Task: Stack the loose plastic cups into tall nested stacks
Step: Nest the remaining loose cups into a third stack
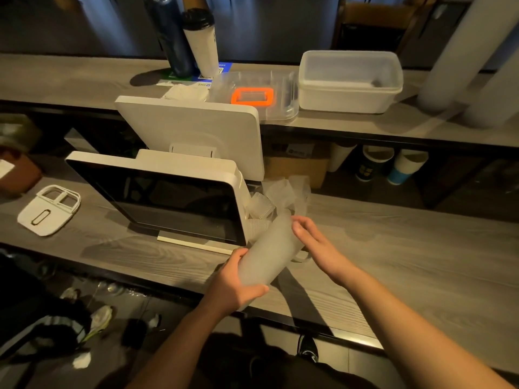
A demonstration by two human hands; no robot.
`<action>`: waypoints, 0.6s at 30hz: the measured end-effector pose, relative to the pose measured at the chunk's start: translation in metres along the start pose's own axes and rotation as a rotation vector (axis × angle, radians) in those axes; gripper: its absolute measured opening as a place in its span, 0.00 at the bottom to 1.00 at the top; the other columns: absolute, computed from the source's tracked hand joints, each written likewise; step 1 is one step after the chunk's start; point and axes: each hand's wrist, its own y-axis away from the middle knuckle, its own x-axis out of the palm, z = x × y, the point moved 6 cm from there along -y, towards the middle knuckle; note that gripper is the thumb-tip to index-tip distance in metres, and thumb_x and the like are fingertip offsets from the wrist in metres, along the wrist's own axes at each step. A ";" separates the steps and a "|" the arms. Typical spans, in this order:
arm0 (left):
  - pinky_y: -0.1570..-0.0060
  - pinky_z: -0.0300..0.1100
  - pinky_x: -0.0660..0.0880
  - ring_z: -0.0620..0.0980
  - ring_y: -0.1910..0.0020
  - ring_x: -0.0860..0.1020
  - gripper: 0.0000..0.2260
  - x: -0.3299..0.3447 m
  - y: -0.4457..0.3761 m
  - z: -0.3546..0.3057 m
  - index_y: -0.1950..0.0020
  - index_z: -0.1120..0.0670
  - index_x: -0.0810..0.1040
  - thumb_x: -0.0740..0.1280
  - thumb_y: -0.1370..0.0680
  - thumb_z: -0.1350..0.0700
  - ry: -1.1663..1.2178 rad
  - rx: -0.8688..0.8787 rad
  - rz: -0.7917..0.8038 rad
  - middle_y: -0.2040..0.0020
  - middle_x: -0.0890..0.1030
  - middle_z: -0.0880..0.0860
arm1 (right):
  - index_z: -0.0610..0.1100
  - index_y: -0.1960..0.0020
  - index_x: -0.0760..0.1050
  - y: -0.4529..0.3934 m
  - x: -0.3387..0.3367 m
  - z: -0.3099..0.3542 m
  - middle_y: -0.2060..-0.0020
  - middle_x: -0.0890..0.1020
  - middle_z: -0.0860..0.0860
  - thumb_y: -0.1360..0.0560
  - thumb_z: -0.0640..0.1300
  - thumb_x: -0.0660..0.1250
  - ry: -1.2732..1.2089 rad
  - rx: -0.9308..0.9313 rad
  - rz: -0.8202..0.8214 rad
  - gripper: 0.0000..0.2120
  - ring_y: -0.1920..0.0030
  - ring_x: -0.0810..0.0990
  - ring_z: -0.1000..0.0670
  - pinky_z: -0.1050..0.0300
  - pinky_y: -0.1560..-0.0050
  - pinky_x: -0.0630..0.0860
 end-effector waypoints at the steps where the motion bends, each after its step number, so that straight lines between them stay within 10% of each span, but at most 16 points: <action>1: 0.43 0.51 0.77 0.48 0.43 0.75 0.44 0.000 0.001 0.001 0.31 0.41 0.66 0.75 0.46 0.36 0.011 -0.013 0.000 0.40 0.73 0.45 | 0.55 0.25 0.64 0.000 0.001 -0.002 0.30 0.70 0.57 0.24 0.73 0.53 -0.012 -0.004 0.006 0.34 0.31 0.69 0.55 0.56 0.33 0.66; 10: 0.46 0.48 0.78 0.47 0.45 0.77 0.45 0.004 0.004 0.014 0.31 0.47 0.70 0.77 0.47 0.37 0.105 -0.085 0.011 0.42 0.77 0.46 | 0.46 0.25 0.65 -0.026 -0.045 -0.055 0.32 0.73 0.46 0.19 0.60 0.59 0.029 0.138 -0.391 0.27 0.37 0.73 0.49 0.53 0.40 0.74; 18: 0.55 0.37 0.74 0.43 0.44 0.76 0.47 0.003 0.005 0.013 0.28 0.46 0.64 0.76 0.44 0.37 0.091 -0.069 0.054 0.39 0.74 0.45 | 0.45 0.20 0.53 -0.059 -0.038 -0.106 0.22 0.59 0.47 0.33 0.54 0.79 0.623 0.164 -0.190 0.51 0.23 0.59 0.44 0.45 0.25 0.62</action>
